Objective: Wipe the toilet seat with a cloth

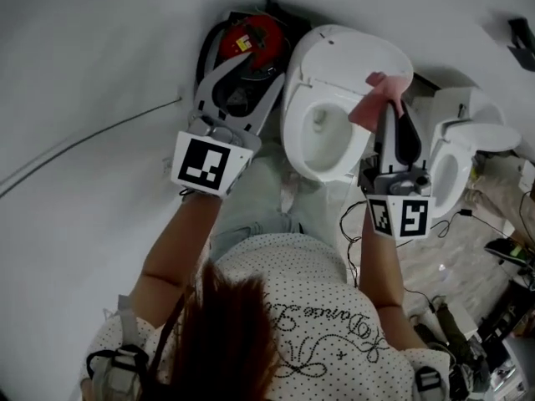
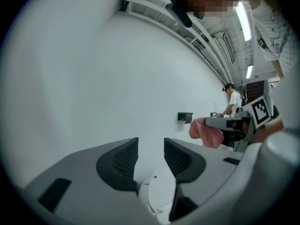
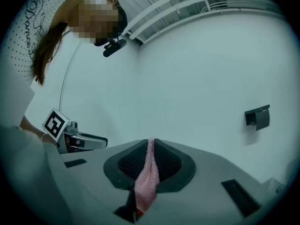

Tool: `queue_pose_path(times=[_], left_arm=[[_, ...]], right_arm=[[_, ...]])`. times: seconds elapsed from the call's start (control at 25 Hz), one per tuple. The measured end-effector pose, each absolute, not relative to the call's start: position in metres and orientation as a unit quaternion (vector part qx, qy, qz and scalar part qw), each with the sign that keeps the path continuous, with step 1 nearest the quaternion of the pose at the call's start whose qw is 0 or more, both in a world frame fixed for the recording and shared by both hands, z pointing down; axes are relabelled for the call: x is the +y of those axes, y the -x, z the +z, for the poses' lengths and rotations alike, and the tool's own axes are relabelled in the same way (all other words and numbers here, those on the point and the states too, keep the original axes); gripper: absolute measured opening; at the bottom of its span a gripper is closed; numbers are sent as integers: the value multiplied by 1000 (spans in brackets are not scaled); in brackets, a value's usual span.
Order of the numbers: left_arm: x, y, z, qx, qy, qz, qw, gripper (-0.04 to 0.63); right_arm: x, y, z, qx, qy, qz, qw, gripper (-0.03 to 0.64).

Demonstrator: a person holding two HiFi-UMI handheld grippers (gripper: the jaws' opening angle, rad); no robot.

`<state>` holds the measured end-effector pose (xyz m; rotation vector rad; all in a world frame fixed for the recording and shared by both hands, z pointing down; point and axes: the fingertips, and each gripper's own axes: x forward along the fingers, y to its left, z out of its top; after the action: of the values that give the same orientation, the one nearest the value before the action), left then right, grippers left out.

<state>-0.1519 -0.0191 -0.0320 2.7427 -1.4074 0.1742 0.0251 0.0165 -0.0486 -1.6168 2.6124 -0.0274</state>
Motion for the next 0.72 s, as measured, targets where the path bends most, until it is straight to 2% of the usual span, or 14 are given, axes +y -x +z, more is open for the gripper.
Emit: queue_pose_path(times=[0.16, 0.28, 0.36, 0.72], left_arm=[[-42, 164, -15, -451, -890, 54, 35, 150], [-52, 171, -6, -471, -880, 52, 23, 47], [-55, 172, 5, -484, -873, 58, 25, 10], [-56, 158, 56, -509, -855, 96, 30, 5]], right_arm=[[4, -24, -31, 831, 556, -24, 25, 44], [-3, -28, -15, 826, 563, -38, 14, 44], [-7, -31, -4, 825, 563, -46, 8, 44], [-24, -35, 50, 857, 509, -77, -10, 48]])
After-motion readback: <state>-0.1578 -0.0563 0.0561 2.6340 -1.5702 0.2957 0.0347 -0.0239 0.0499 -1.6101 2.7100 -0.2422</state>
